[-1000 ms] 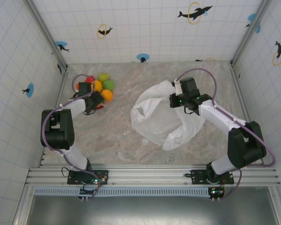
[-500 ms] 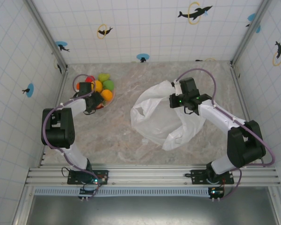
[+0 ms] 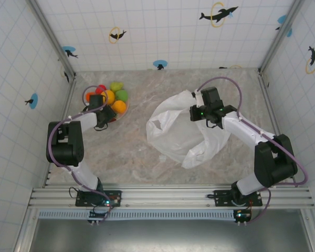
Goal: Place the fruits into the plastic bag
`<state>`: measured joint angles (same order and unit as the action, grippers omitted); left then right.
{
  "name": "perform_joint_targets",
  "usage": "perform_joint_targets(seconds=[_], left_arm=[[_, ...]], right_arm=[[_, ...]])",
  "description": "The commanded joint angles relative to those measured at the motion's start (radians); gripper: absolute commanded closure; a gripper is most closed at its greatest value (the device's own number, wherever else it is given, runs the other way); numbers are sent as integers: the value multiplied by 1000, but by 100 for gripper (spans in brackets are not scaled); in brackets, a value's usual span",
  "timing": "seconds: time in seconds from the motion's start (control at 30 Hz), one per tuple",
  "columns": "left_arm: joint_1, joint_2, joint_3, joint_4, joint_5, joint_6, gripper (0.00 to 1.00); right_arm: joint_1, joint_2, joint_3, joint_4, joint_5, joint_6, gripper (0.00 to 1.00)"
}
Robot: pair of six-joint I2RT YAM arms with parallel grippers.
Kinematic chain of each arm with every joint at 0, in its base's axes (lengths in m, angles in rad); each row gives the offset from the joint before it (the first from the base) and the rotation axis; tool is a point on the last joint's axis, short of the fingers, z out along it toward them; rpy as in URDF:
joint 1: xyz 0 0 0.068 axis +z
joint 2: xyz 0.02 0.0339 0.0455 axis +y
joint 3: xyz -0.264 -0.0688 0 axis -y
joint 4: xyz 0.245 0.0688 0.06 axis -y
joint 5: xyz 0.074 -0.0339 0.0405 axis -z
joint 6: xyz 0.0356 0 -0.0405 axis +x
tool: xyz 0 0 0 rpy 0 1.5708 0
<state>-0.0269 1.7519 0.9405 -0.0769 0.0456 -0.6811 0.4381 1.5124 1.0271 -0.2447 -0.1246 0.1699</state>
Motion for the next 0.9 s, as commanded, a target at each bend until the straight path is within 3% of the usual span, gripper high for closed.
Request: perform_joint_targets(seconds=[0.0,0.27,0.5,0.7,0.87], left_arm=[[5,-22,-29,-14,7,8,40],[4,-129,-111,9,26,-11,46],[-40,-355,-243,40,88,-36,48],[-270,-535,-237,13,38,-19,48],[-577,-576,-201,109,9,1,48]], right_arm=[[-6,9,27,-13,3,-8,100],[-10,0,27,-23,11,-10,100],[-30,15,27,-7,-32,32,100],[-35,39,40,-5,-27,49,100],[-62,56,49,-5,-50,70,100]])
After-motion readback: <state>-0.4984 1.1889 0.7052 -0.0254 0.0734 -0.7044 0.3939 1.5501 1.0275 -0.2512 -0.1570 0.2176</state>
